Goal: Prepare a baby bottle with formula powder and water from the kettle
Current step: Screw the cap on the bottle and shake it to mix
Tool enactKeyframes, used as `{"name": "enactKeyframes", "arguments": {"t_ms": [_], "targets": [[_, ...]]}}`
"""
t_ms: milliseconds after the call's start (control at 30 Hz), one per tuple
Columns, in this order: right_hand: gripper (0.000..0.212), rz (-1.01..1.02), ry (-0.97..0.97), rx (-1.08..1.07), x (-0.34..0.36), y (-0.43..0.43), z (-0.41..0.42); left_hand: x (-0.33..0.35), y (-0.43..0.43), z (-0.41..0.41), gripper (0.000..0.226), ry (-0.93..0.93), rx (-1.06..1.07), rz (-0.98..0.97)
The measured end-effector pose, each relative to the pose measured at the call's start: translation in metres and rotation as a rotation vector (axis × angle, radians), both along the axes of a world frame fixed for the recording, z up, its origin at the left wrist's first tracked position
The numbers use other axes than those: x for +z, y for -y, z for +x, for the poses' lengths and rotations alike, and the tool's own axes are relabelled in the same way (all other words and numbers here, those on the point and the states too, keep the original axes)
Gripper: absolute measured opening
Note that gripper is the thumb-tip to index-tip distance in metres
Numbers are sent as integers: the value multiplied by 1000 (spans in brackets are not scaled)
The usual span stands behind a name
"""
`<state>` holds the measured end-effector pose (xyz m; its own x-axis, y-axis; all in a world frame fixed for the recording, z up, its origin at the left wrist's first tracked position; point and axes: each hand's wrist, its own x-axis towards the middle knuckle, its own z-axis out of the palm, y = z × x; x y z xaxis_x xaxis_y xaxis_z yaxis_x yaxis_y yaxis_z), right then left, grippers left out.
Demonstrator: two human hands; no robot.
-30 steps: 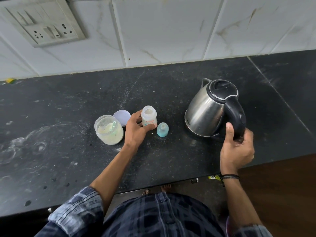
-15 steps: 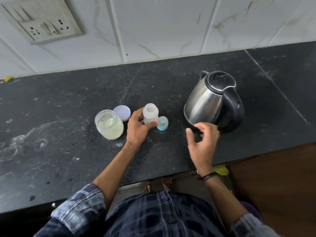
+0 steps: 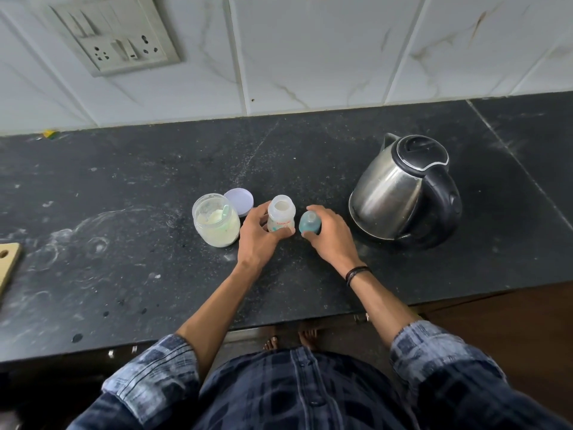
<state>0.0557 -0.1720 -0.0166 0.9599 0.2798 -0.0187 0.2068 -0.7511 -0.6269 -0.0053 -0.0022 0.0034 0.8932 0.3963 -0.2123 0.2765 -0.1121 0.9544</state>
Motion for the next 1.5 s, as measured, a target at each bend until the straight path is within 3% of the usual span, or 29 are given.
{"name": "enactKeyframes", "arguments": {"t_ms": [167, 333, 400, 500, 733, 967, 1100, 1200, 1267, 1367, 1500], "targets": [[54, 340, -68, -184, 26, 11, 4, -2, 5, -1, 67, 9, 2, 10], [53, 654, -132, -79, 66, 15, 0, -2, 11, -2, 65, 42, -28, 36], [55, 646, -135, 41, 77, 13, 0, -1, 13, 0, 67, 53, -50, 64], [58, 478, -135, 160, 87, 11, 2, -1, 17, 2, 64, 69, -79, 95], [58, 219, -112, 275, 99, 7, 14, -4, 15, 5, 65, 71, -96, 167], [50, 8, 5, 218, 106, 3, 20, -3, 20, 6, 62, 83, -87, 184], [68, -122, 40, 182, 103, 0, 20, 5, 23, 8, 56, 132, -90, 180], [96, -33, 33, 181, 98, 1, 21, 9, 26, 11, 61, 154, -75, 134], [110, 134, -63, 218, 98, 4, 22, 9, 25, 12, 66, 155, -64, 111], [98, 442, -206, 273, 94, 5, 26, 8, 23, 14, 66, 156, -54, 98], [72, 500, -144, 193, 90, -4, 25, 10, 21, 17, 62, 160, -37, 87]]}}
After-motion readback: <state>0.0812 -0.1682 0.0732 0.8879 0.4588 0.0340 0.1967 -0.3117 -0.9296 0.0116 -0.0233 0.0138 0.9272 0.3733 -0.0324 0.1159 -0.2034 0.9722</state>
